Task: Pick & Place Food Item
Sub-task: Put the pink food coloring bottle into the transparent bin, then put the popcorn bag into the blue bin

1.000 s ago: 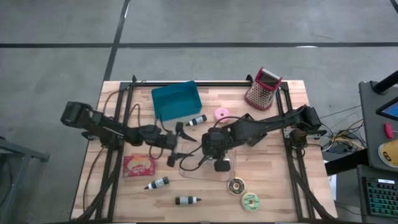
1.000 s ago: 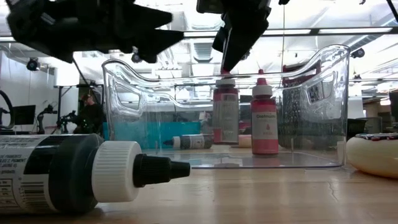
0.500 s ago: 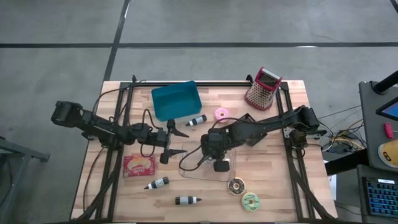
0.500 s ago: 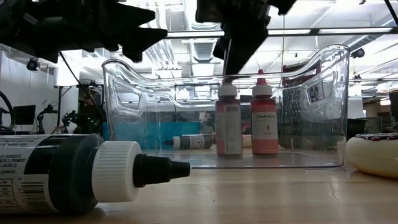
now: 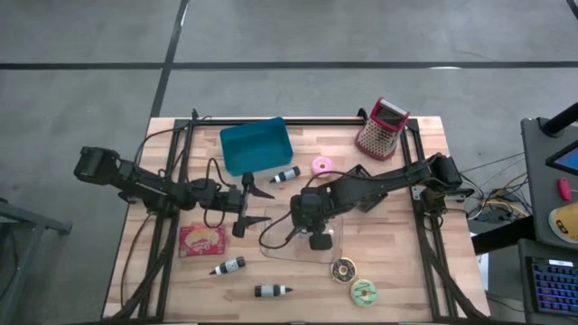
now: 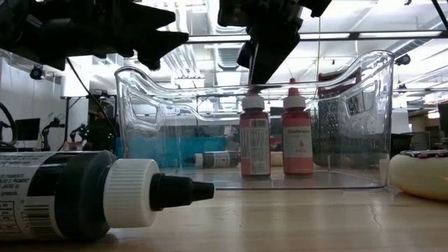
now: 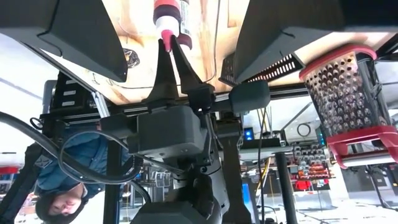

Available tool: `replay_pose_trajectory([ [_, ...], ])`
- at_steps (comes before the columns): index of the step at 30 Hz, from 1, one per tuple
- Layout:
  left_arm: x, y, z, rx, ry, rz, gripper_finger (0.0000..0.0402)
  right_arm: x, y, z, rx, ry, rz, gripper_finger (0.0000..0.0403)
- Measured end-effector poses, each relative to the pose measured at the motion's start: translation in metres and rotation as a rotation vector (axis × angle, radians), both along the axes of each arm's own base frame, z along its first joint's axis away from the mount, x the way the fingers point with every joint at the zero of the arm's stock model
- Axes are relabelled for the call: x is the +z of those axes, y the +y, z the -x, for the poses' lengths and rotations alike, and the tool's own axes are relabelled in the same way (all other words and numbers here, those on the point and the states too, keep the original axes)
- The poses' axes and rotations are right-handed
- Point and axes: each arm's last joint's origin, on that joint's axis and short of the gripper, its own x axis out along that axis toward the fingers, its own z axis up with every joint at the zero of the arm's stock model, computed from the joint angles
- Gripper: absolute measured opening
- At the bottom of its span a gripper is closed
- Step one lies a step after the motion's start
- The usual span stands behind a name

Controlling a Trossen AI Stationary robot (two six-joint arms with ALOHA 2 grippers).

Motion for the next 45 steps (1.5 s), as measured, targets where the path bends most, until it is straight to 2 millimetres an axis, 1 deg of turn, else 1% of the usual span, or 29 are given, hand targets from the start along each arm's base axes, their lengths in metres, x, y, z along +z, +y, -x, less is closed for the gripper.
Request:
replay_pose_trajectory([
  [12,0.000,0.000,0.000,0.001,0.000,0.000,0.0296,0.001,0.001,-0.001,-0.013,0.005,-0.008,0.0143],
  [19,0.000,0.000,0.000,0.002,0.002,0.000,0.0296,0.002,0.000,0.000,-0.014,-0.001,-0.010,0.0197],
  [23,0.000,0.000,0.000,0.003,0.002,0.000,0.0296,0.008,0.000,0.002,-0.029,-0.015,-0.001,0.0219],
  [26,-0.001,0.000,0.000,0.011,0.006,0.002,0.0296,0.018,-0.002,0.005,-0.042,-0.038,0.016,0.0231],
  [29,-0.001,0.001,0.000,0.021,0.013,0.003,0.0296,0.035,-0.004,0.010,-0.061,-0.084,0.070,0.0238],
  [33,-0.005,0.002,0.000,0.072,0.047,-0.008,0.0296,0.059,-0.009,0.021,-0.055,-0.169,0.174,0.0240],
  [36,-0.010,0.004,0.000,0.133,0.103,-0.021,0.0296,0.071,-0.014,0.027,-0.033,-0.216,0.250,0.0237],
  [41,-0.020,0.005,0.002,0.158,0.214,0.011,0.0296,0.081,-0.020,0.032,-0.015,-0.258,0.274,0.0233],
  [45,-0.028,0.004,0.008,0.161,0.333,0.035,0.0296,0.082,-0.020,0.035,-0.012,-0.264,0.276,0.0233],
])
